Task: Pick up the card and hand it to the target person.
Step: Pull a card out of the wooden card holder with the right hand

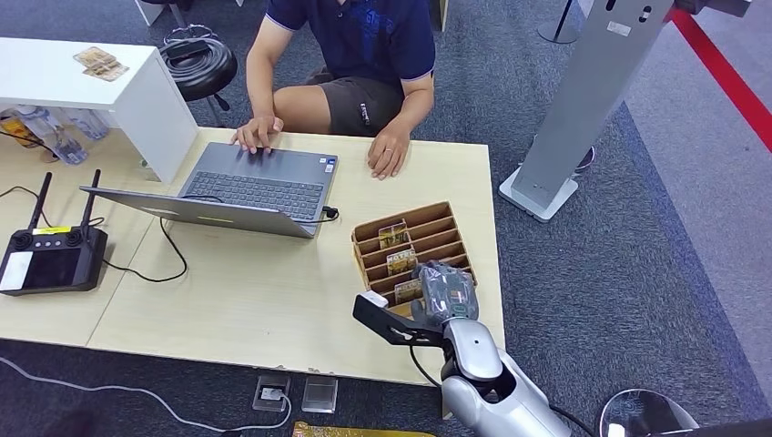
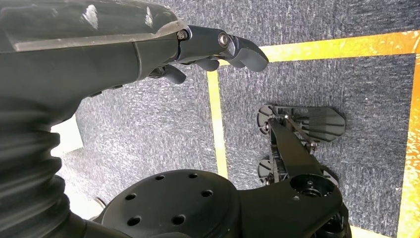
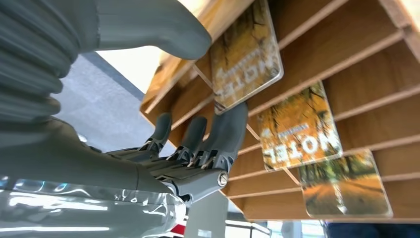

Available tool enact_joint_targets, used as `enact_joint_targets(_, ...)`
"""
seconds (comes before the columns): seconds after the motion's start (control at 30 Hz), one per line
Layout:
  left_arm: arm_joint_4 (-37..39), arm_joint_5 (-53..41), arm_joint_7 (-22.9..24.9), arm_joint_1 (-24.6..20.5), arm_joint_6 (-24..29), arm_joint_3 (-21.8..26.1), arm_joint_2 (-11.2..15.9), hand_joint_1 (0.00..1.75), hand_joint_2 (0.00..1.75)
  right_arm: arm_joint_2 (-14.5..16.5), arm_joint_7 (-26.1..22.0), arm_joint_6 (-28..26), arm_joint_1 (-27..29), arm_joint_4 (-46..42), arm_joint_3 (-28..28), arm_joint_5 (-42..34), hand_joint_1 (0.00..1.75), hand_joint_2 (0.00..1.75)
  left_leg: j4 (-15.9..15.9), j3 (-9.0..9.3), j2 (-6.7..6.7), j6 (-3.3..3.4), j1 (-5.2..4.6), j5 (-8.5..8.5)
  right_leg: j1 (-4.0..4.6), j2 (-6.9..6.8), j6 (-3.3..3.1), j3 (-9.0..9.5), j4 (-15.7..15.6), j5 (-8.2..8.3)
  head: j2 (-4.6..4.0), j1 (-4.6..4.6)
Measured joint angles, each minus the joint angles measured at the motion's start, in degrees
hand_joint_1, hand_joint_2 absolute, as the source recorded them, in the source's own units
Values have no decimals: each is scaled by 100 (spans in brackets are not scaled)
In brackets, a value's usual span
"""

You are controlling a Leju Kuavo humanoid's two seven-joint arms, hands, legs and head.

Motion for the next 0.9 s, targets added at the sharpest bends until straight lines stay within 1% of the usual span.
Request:
enact_joint_targets(0.27,0,1,4,0,0,0,0,0,175,52,-64,14,2,-55,57,-51,81,175,0,0,0,0,0,0,0,0,0,1,0,0,0,3)
enact_joint_targets(0.37,0,3,9,0,0,0,0,0,175,61,-67,14,2,-60,78,-81,79,175,0,0,0,0,0,0,0,0,0,0,0,0,0,4)
enact_joint_targets(0.9,1,19,17,0,8,0,0,0,175,65,-62,35,3,-60,154,-153,79,175,0,0,0,0,0,0,0,0,0,0,0,0,0,4)
